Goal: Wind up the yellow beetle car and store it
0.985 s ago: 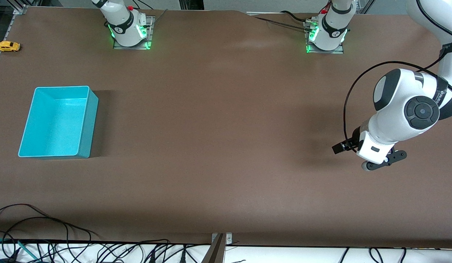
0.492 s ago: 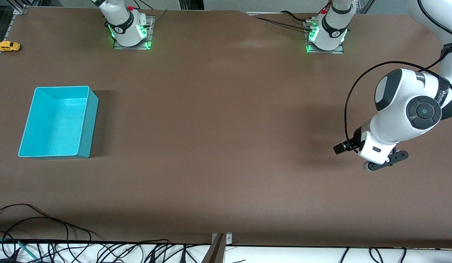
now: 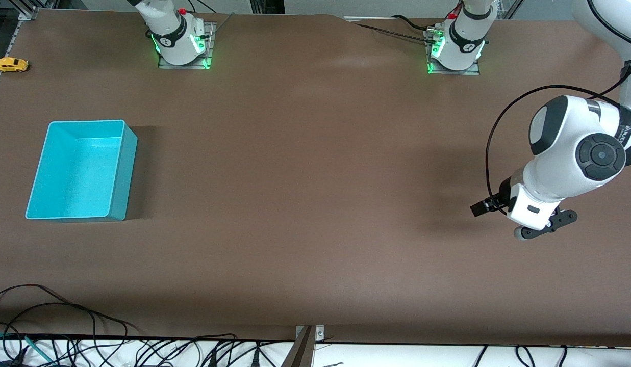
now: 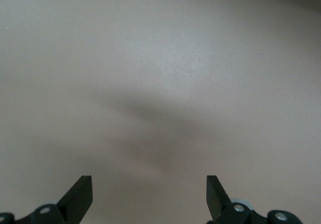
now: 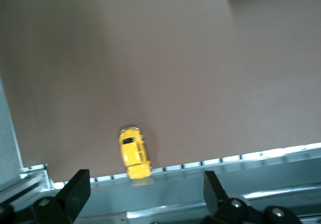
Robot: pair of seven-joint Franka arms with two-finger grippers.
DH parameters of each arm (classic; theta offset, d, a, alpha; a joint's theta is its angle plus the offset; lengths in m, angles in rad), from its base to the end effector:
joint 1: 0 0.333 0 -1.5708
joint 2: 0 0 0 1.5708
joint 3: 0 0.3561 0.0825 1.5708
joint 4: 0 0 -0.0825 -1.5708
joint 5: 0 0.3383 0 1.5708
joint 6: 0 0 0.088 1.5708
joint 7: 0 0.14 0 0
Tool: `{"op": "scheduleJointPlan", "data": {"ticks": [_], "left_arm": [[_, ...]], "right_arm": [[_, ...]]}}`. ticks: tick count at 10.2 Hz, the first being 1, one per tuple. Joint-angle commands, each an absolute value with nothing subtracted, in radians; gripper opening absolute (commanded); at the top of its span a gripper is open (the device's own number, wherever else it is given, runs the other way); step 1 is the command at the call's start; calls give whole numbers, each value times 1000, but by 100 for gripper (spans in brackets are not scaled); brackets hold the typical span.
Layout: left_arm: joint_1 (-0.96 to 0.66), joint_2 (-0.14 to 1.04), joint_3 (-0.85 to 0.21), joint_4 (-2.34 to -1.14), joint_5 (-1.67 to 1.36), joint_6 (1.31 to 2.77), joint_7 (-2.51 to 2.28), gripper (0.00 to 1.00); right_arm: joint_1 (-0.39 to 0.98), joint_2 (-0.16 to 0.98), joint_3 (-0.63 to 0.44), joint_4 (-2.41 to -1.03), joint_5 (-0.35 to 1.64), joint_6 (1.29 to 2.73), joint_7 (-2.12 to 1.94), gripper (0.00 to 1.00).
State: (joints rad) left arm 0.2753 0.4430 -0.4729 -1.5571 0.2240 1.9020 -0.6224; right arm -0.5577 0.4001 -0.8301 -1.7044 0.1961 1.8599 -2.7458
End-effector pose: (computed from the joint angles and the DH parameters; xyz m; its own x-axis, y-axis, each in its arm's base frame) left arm 0.6390 -0.0584 0.4293 0.9275 0.3724 -0.0315 0.3713 -0.9278 -0.0367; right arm 0.1827 -0.5647 0.4344 0.2568 0.9649 0.0549 0.9584 -0.2470 -0.1431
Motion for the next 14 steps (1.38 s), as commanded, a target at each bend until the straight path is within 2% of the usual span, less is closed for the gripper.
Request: {"op": "scheduleJointPlan", "data": {"ticks": [1,3,7,9,13,14], "left_arm": [[278,433,-472,-1546,209,1862,-607,100],[284,431,-471,-1545,212,1855,-604,100],[284,431,-471,-1545,212,1853,-604,100],[284,431,-472,-1545,212,1853,-604,100],[284,431,-472,-1545,212,1853,-604,100],[284,431,-472,-1545,212,1855,-604,100]], "right_arm": [[-639,458,-818,-1742,230,1890,-2905,100],[-714,486,-758,-1747,250,1925,-2939,100],[-880,541,-527,-1733,281,1969,-2956,100],[-920,590,-477,-1733,307,1996,-2982,100],[-975,644,-465,-1720,308,2009,-3031,100],[-1008,656,-434,-1706,308,2013,-3036,100]]}}
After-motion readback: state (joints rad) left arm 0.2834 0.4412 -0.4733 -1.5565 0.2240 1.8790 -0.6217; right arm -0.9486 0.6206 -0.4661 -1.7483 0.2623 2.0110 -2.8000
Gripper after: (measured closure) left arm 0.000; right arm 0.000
